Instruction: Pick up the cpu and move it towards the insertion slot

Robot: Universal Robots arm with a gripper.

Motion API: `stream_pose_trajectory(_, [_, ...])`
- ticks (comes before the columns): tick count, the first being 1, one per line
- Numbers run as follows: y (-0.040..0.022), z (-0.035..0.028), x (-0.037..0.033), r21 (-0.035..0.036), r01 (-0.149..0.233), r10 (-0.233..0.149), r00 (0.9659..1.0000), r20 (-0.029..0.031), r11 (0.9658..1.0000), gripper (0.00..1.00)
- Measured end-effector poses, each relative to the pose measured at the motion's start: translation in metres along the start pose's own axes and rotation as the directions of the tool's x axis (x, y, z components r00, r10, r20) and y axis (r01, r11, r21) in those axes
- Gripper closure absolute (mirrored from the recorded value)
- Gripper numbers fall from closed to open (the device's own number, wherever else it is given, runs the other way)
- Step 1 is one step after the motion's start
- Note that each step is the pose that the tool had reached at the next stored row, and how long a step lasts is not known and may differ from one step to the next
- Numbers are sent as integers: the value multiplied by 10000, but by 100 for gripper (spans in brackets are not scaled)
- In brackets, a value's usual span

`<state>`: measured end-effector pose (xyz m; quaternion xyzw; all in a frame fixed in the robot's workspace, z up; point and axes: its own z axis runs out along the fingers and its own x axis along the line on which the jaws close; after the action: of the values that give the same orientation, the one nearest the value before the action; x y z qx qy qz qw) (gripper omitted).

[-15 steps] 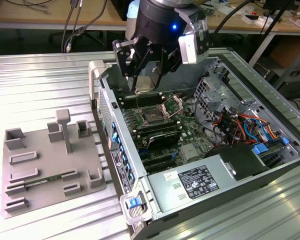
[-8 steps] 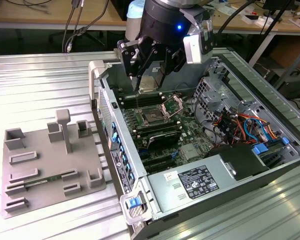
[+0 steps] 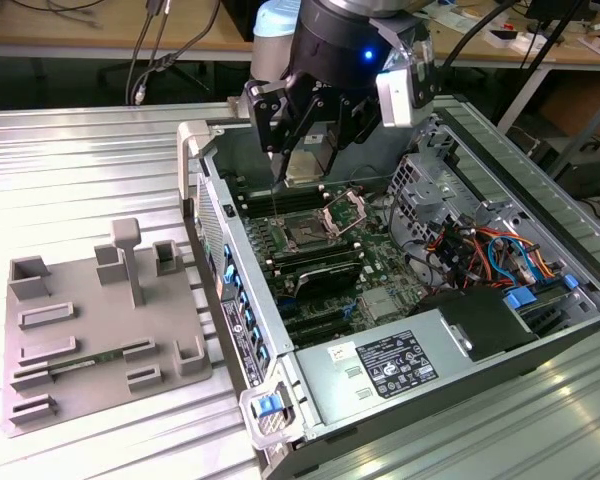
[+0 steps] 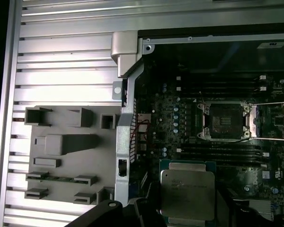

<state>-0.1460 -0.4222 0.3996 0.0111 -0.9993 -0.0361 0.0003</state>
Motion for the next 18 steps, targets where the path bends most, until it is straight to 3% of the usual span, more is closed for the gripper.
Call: stream_pose_trajectory(18, [-6,6,-227,0,1,-1,10000,0,10000,45])
